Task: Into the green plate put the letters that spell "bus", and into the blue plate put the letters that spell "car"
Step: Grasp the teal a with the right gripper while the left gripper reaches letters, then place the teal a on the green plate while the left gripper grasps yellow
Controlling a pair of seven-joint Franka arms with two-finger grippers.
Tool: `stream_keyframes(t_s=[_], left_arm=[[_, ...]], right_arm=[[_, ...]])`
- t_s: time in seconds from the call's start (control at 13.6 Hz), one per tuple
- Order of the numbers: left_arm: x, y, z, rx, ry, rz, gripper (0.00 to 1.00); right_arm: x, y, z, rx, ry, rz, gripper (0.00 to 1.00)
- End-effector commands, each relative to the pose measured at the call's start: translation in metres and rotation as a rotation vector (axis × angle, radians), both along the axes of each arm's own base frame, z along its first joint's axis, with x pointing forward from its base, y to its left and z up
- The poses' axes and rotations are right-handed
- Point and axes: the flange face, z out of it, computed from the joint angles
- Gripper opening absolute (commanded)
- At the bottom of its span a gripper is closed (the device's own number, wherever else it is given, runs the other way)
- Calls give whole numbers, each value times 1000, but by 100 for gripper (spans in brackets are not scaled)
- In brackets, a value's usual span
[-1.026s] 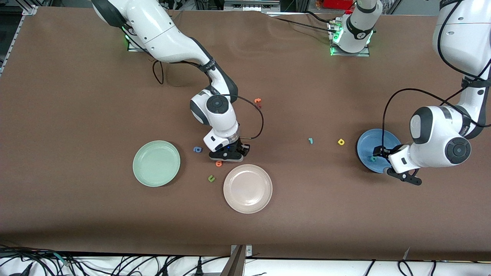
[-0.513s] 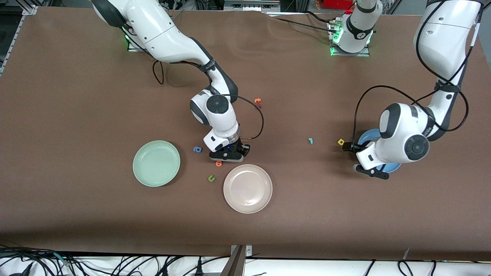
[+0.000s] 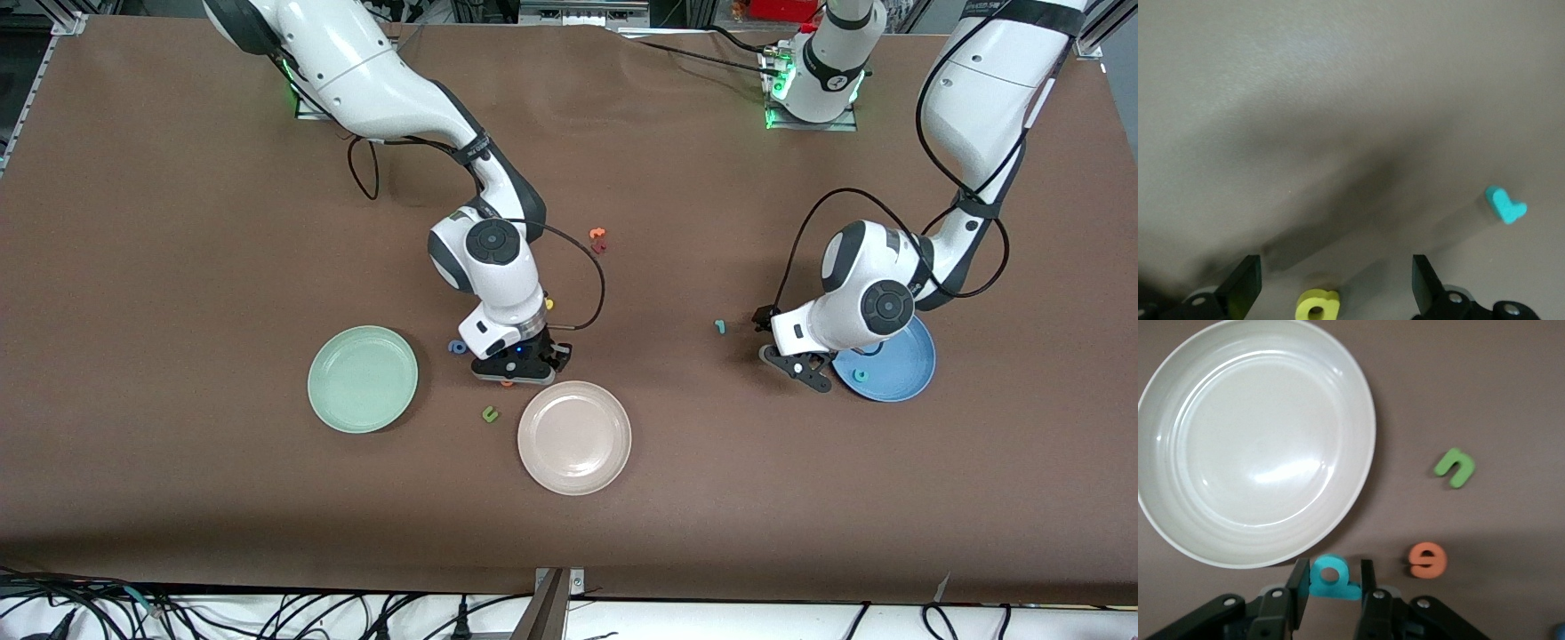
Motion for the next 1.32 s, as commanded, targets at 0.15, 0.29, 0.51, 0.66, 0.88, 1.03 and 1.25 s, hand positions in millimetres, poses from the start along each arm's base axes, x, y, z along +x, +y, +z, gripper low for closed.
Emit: stream_keyframes(t_s=[0.15, 0.29, 0.51, 0.66, 0.88, 1.03, 1.25], left_arm=[[-14, 12, 1, 26, -7, -92, 93], [-21, 14, -1, 45, -2, -114, 91], [-29, 14, 2, 52, 7, -121, 84], [-36, 16, -4, 56, 28, -122, 72], [-36, 15, -6, 53, 28, -121, 41], [-34, 15, -5, 54, 25, -116, 27], [-29, 15, 6, 62, 10, -93, 21]], right_arm=[[24, -75, 70, -62, 109, 94, 0], [28, -126, 102, -82, 180, 167, 0], [23, -193, 124, -139, 286, 243, 0], [17, -238, 114, -154, 315, 291, 0], [8, -277, 94, -163, 314, 314, 0], [2, -292, 64, -160, 307, 311, 0], [6, -299, 27, -154, 270, 300, 0]])
